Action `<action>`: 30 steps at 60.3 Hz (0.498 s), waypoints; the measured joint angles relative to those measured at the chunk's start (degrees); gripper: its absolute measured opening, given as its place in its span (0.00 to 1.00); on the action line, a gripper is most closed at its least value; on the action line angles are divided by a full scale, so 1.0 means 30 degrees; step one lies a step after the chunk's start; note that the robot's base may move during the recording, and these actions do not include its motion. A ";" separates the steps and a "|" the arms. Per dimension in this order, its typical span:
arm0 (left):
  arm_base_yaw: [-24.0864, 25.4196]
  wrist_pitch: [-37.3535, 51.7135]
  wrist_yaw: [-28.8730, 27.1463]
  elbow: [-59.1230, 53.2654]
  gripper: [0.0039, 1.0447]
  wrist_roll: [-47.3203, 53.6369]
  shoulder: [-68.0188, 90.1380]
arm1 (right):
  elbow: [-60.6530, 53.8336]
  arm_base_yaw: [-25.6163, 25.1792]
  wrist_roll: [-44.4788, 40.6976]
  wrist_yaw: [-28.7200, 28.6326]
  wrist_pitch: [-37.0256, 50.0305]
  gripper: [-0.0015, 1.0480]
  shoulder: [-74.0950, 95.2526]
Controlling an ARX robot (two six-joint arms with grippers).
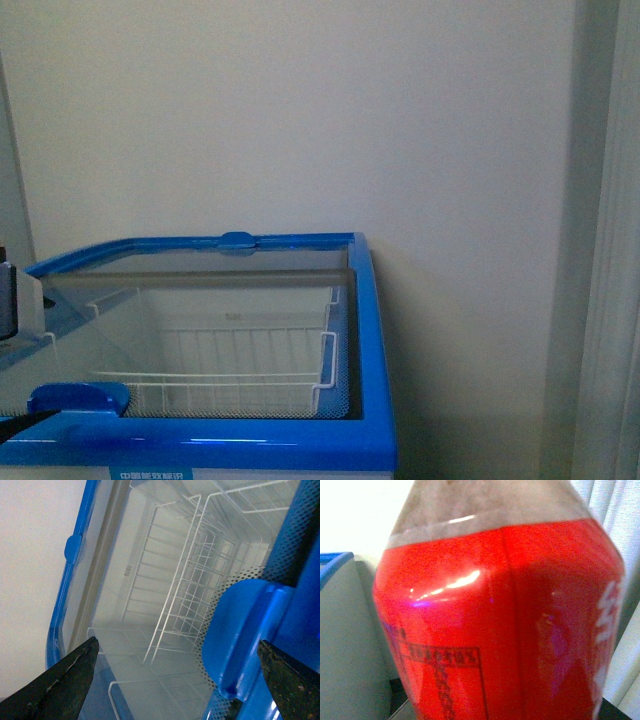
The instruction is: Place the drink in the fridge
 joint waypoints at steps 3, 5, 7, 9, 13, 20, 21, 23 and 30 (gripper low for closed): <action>-0.0044 -0.0087 -0.0168 0.0561 0.92 0.0080 0.0466 | 0.0000 0.0000 0.0000 0.0000 0.0000 0.35 0.0000; -0.0058 -0.0240 -0.0095 0.0925 0.92 0.0087 0.0801 | 0.0000 0.0000 0.0000 0.0000 0.0000 0.35 0.0000; -0.0109 -0.0379 -0.0080 0.1362 0.92 0.0087 0.1253 | 0.0000 0.0000 0.0000 0.0000 0.0000 0.35 0.0000; -0.0211 -0.0597 -0.0117 0.1887 0.92 0.0087 0.1749 | 0.0000 0.0000 0.0000 0.0007 0.0000 0.35 0.0000; -0.0415 -0.0911 -0.0219 0.3118 0.92 0.0095 0.2783 | 0.0000 0.0000 0.0000 -0.0007 0.0000 0.35 0.0000; -0.0794 -0.1158 -0.0823 0.5872 0.92 0.0160 0.4473 | 0.0000 0.0000 0.0000 -0.0007 0.0000 0.35 0.0000; -0.0852 -0.1202 -0.0925 0.6368 0.92 0.0168 0.4779 | 0.0000 0.0000 0.0000 0.0000 0.0000 0.35 0.0000; -0.0991 -0.1224 -0.1129 0.7366 0.92 0.0153 0.5428 | 0.0000 0.0000 0.0000 0.0000 0.0000 0.35 0.0000; -0.1443 -0.1209 -0.1974 1.0535 0.92 -0.0036 0.7446 | 0.0000 0.0000 0.0000 0.0000 0.0000 0.35 0.0000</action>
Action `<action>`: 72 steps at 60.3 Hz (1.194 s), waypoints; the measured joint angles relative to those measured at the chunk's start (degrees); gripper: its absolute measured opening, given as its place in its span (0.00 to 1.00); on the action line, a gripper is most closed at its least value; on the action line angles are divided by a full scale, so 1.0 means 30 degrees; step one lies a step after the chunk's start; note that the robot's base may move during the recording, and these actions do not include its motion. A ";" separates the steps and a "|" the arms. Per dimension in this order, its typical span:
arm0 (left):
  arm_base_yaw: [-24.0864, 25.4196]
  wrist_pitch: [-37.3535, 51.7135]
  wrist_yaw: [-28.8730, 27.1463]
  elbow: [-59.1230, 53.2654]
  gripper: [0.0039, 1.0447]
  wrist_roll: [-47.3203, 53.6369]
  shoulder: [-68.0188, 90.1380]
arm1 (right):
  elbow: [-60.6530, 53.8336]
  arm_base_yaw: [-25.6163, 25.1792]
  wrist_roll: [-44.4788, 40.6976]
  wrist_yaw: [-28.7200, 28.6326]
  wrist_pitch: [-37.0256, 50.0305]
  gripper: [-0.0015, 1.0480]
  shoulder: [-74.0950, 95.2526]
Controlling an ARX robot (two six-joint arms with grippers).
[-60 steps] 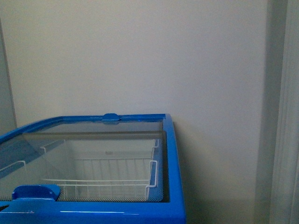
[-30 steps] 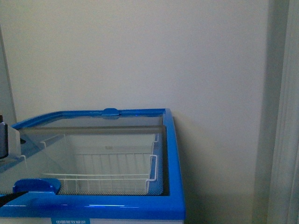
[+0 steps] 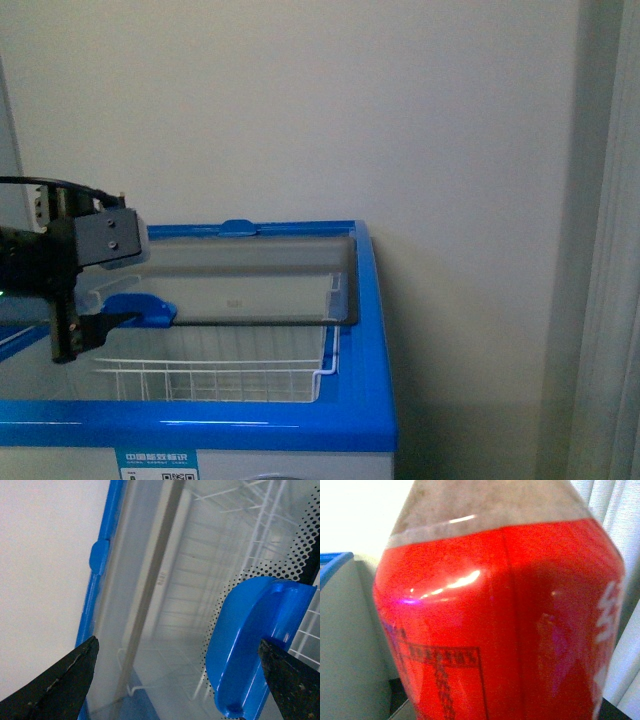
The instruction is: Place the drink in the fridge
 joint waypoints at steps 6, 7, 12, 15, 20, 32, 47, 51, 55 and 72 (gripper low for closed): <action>-0.0240 0.0160 -0.0525 0.1865 0.92 -0.0415 0.1188 | 0.0000 0.0000 0.0000 0.0000 0.0000 0.35 0.0000; -0.0270 0.0204 -0.0612 0.2127 0.92 -0.0583 0.1348 | 0.0000 0.0000 0.0000 0.0000 0.0000 0.35 0.0000; -0.0474 0.0743 -0.1231 0.3657 0.92 -0.1464 0.2288 | 0.0000 0.0000 0.0000 0.0000 0.0000 0.35 0.0000; -0.0670 0.1574 -0.2047 0.5064 0.92 -0.2375 0.3104 | 0.0000 0.0000 0.0000 0.0000 0.0000 0.35 0.0000; -0.0903 0.3002 -0.3446 0.6754 0.92 -0.4007 0.3920 | 0.0000 0.0000 0.0000 0.0000 0.0000 0.35 0.0000; -0.1035 0.6215 -0.6666 0.6462 0.92 -0.8480 0.3672 | 0.0000 0.0000 0.0000 0.0000 0.0000 0.35 0.0000; -0.0408 0.4080 -0.8145 -0.0947 0.92 -1.9030 -0.1523 | 0.0000 0.0000 0.0000 0.0000 0.0000 0.35 0.0000; -0.0153 0.3271 -0.7038 -0.4736 0.92 -2.2790 -0.5100 | 0.0000 0.0000 0.0000 0.0000 0.0000 0.35 0.0000; -0.0138 0.2688 -0.6011 -0.7796 0.92 -2.5361 -0.8349 | 0.0000 0.0000 0.0000 0.0000 0.0000 0.35 0.0000; -0.0481 -0.1508 -0.5880 -1.9424 0.86 -2.9609 -2.3715 | 0.0000 0.0000 0.0000 0.0066 0.0000 0.35 0.0000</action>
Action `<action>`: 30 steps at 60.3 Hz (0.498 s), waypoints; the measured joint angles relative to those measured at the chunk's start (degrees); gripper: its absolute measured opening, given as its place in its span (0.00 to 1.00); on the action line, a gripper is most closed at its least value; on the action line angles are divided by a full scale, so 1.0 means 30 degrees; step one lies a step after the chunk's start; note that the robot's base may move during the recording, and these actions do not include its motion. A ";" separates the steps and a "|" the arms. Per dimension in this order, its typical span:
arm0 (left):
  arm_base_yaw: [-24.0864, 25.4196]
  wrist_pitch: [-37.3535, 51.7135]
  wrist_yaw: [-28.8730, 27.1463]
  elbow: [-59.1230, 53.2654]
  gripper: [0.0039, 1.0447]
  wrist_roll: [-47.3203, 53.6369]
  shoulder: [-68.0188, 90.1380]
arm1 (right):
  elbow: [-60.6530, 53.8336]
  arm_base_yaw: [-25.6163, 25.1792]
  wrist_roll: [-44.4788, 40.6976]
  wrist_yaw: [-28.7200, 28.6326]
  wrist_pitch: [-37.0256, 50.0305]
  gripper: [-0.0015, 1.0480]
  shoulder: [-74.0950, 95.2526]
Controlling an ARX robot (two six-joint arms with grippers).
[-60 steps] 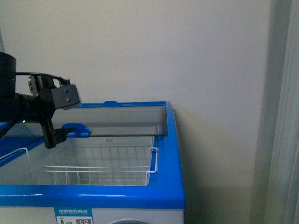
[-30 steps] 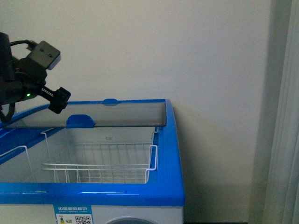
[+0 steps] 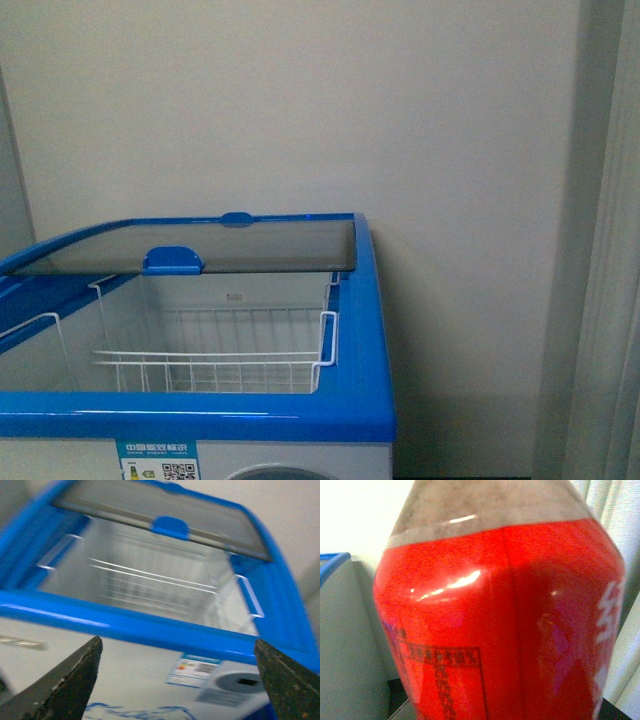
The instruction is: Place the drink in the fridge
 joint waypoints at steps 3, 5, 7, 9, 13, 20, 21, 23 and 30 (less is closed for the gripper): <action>-0.0197 -0.0896 -0.1974 -0.2040 0.76 0.1399 -0.3687 | 0.0000 0.0000 0.0000 -0.0036 0.0000 0.35 0.0000; -0.0248 -0.1428 -0.2324 -0.3184 0.69 0.2033 -0.5923 | 0.0000 -0.0022 0.0007 -0.0240 -0.0044 0.35 0.0022; -0.0291 -0.1501 -0.2506 -0.4022 0.63 0.2521 -0.7599 | 0.0787 -0.0801 0.0240 -0.2521 -0.2047 0.35 0.0495; -0.0313 -0.1486 -0.2543 -0.4364 0.57 0.2783 -0.8364 | 0.1967 -0.1829 0.0299 -0.5158 -0.4641 0.35 0.1239; -0.0335 -0.1392 -0.2521 -0.4823 0.47 0.3155 -0.9129 | 0.4204 -0.3126 -0.0051 -0.9340 -0.8670 0.35 0.3060; -0.0357 -0.1311 -0.2543 -0.5523 0.34 0.3410 -0.9595 | 0.6229 -0.2703 -0.0984 -1.3245 -1.0098 0.35 0.5887; -0.0357 -0.1304 -0.2543 -0.5676 0.30 0.3424 -0.9719 | 0.6856 -0.2361 -0.1596 -1.3908 -0.9908 0.35 0.6790; -0.0357 -0.1275 -0.2535 -0.5807 0.27 0.3461 -0.9828 | 0.7293 -0.2106 -0.1792 -1.4061 -0.9748 0.35 0.7351; -0.0357 -0.1195 -0.2535 -0.6477 0.06 0.3541 -1.0433 | 1.1373 0.0044 -0.6331 -1.3413 -0.8444 0.35 1.2298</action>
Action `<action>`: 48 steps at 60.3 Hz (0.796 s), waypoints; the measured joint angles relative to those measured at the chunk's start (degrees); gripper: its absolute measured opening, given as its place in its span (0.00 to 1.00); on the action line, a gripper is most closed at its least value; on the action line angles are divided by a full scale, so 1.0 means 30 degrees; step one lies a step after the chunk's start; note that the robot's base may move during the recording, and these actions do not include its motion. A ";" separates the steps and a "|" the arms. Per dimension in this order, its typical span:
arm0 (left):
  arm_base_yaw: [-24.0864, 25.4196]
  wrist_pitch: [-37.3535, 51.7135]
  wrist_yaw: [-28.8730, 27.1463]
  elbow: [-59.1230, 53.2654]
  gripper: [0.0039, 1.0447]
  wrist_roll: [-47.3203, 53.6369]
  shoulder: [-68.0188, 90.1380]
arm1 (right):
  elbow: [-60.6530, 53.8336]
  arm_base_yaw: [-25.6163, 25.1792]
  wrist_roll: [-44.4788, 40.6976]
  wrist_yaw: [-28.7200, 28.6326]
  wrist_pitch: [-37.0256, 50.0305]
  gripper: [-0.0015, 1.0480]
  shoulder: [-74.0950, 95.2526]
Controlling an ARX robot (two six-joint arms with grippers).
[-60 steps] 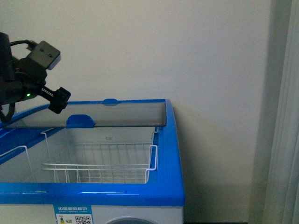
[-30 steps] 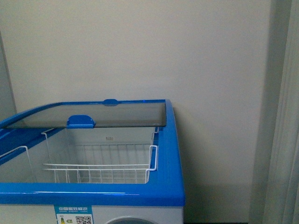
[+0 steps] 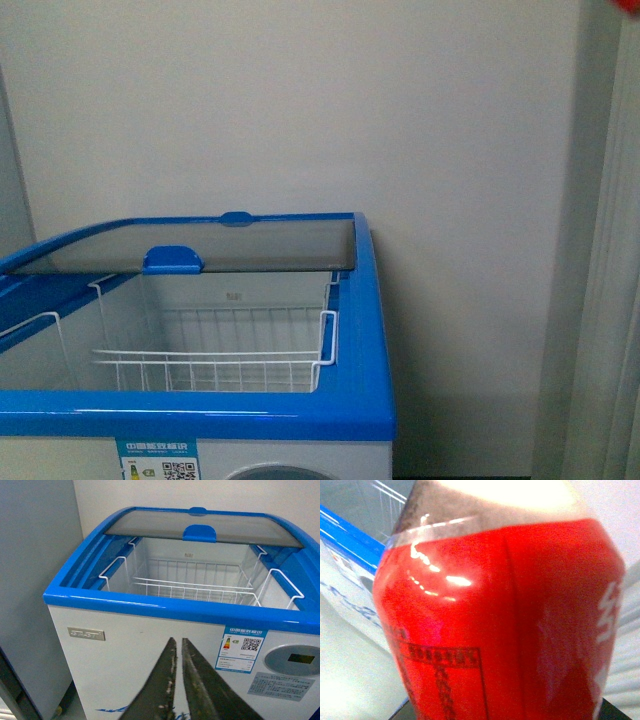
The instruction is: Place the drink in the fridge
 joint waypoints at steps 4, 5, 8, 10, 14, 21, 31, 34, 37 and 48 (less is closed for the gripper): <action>0.0000 -0.0284 -0.0007 -0.0313 0.02 0.0051 -0.0612 | 0.2149 0.1209 -0.3410 0.0772 0.0211 0.35 0.2718; 0.0000 -0.0823 0.0000 -0.0321 0.02 0.0066 -0.0954 | 0.2594 0.1464 -0.4124 0.0933 0.0189 0.35 0.3264; 0.0000 -0.1501 0.0015 -0.0423 0.02 0.0073 -0.1617 | 0.3636 0.2033 -0.5537 0.1348 0.0029 0.35 0.4488; -0.0007 -0.1785 0.0022 -0.0590 0.02 0.0073 -0.2208 | 0.4408 0.2455 -0.6754 0.1705 -0.0168 0.35 0.5391; -0.0007 -0.1843 -0.0029 -0.0721 0.02 0.0073 -0.2783 | 0.6411 0.3519 -1.0047 0.2834 -0.0838 0.35 0.7810; -0.0015 -0.1836 -0.0007 -0.1202 0.02 0.0073 -0.3118 | 0.9821 0.5697 -1.3843 0.3905 -0.1115 0.35 1.2138; -0.0015 -0.1829 -0.0015 -0.1537 0.02 0.0073 -0.3402 | 1.3296 0.7490 -1.4513 0.4641 -0.1071 0.35 1.5905; -0.0007 -0.1829 -0.0015 -0.1596 0.02 0.0073 -0.3453 | 1.4127 0.7868 -1.4477 0.4707 -0.0998 0.35 1.6742; -0.0015 -0.1807 -0.0015 -0.1654 0.02 0.0073 -0.3512 | 1.5191 0.8327 -1.4455 0.4728 -0.0882 0.35 1.7857; -0.0015 -0.1749 0.0000 -0.2426 0.02 0.0073 -0.4291 | 1.8047 0.9180 -1.4214 0.4889 0.0233 0.35 2.1340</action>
